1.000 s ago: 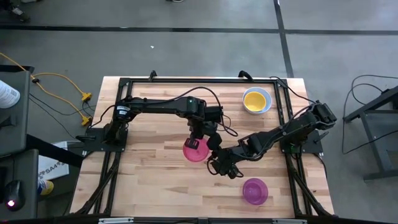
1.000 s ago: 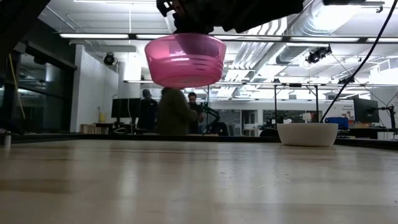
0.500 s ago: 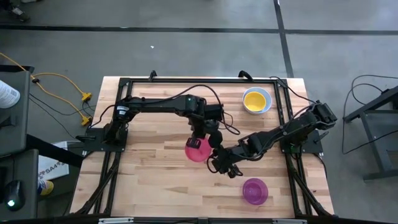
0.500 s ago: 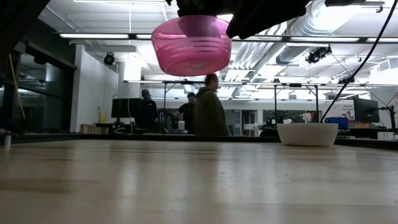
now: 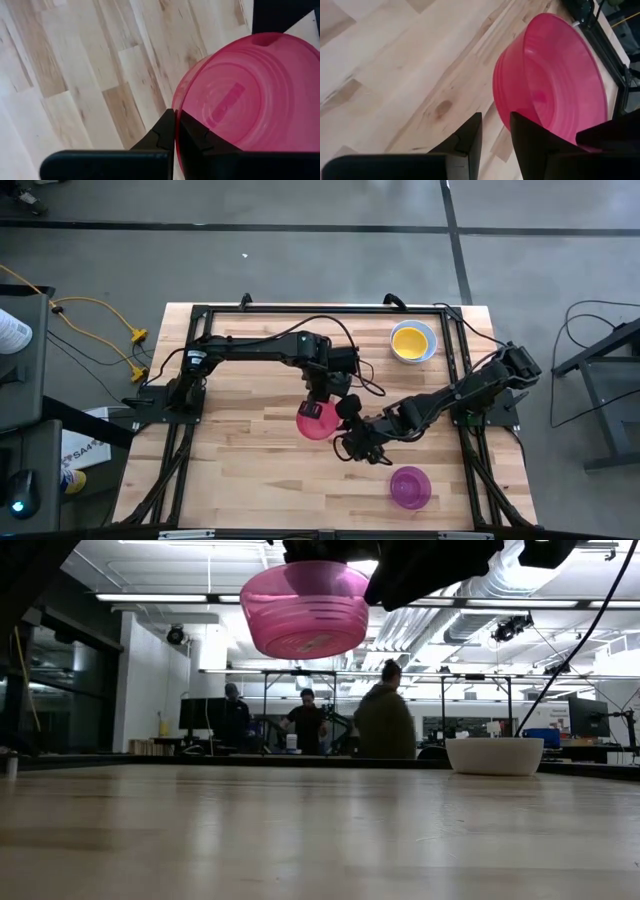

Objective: Nest bowls inside each other
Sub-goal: Stack the pink bowl on top of the yellow bowl

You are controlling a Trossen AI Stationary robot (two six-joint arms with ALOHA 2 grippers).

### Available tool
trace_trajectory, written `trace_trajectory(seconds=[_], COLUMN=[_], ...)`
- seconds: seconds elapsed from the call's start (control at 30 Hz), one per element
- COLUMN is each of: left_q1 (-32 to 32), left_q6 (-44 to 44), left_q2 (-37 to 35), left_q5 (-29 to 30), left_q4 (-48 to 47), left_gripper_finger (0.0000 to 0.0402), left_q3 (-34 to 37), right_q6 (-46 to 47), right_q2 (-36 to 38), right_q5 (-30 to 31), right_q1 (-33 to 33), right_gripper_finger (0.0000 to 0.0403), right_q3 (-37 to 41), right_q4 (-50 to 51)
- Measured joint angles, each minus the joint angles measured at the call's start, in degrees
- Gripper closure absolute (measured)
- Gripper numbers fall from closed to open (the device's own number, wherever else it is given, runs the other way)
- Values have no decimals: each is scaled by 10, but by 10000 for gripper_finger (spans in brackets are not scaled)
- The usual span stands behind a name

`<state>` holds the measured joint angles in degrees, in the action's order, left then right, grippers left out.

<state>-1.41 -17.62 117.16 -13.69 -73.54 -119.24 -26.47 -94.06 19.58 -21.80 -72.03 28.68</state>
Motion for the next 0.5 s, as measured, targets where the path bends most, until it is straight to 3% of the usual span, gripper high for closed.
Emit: trace_trajectory(seconds=[0.5], left_q1=[0], left_q6=[-5], left_q2=[0], left_q5=[-25], left_q4=[-19], left_gripper_finger=[400], left_q3=[1], right_q6=[-22], right_q2=[3], right_q5=[63], right_q1=[-18], right_gripper_finger=[309], right_q3=[0], right_q4=[13])
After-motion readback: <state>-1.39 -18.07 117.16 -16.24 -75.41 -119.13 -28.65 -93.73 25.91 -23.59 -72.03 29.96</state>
